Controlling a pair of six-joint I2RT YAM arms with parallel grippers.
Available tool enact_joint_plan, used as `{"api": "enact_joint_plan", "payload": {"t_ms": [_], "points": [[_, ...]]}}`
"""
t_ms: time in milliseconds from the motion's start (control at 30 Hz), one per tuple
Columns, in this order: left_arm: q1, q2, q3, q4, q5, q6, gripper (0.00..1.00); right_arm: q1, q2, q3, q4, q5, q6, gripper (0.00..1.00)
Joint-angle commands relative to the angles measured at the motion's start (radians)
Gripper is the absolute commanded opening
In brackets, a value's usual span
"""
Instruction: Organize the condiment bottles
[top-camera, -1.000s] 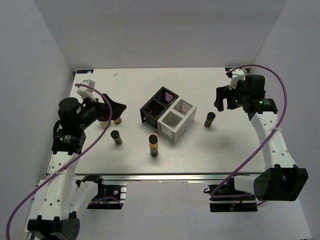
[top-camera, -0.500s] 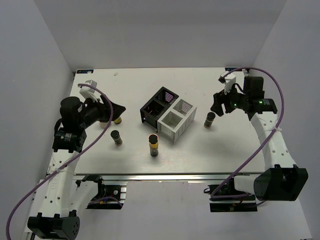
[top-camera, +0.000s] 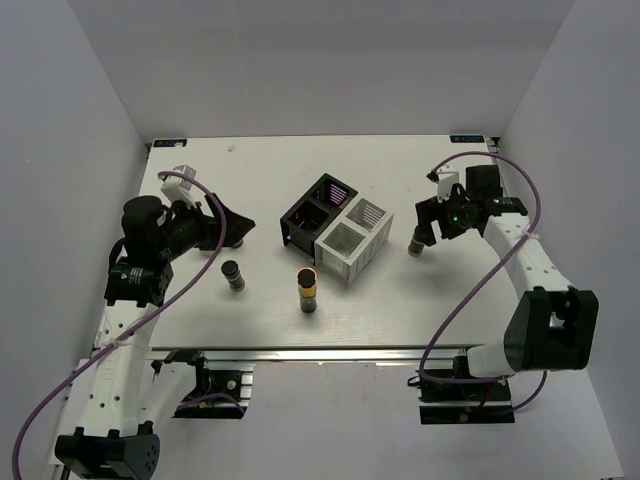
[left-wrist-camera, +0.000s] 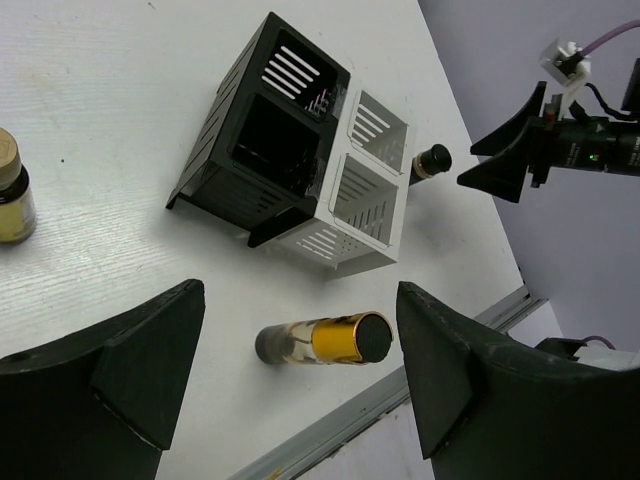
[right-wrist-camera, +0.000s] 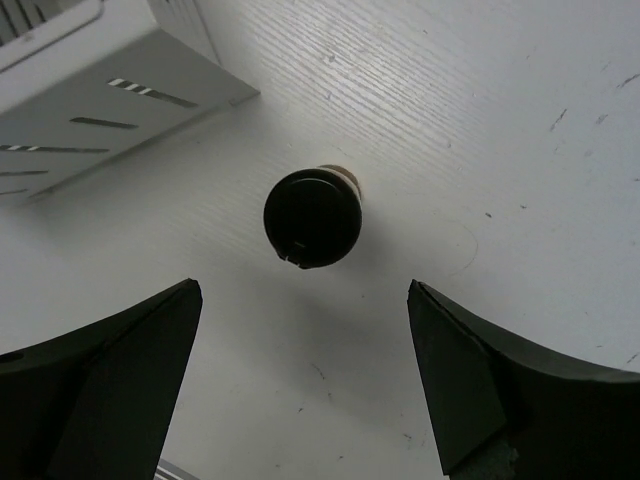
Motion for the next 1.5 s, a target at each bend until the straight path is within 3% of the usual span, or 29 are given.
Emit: {"api": "enact_joint_plan", "payload": {"t_ms": [0,367,567,833,1167,1467], "points": [[0.003,-0.025,-0.002,-0.031,-0.005,0.011,0.87,0.012,0.032,0.004,0.074,0.047,-0.005,0.89],[0.003,-0.040,-0.019,-0.072,-0.028,0.011,0.87,0.044,0.180,0.005,0.153,0.061,-0.020,0.88],[0.004,-0.045,-0.028,-0.074,-0.037,0.002,0.87,0.062,0.213,0.005,0.202,0.073,-0.014,0.80],[0.003,-0.039,-0.026,-0.080,-0.043,0.006,0.87,0.078,0.204,-0.001,0.206,0.107,-0.029,0.51],[0.003,-0.036,-0.031,-0.086,-0.040,0.016,0.87,0.078,0.099,0.077,0.108,0.112,-0.048,0.00],[0.003,-0.037,-0.022,-0.112,-0.038,0.037,0.87,0.091,0.094,0.387,-0.076,0.009,-0.035,0.00]]}}
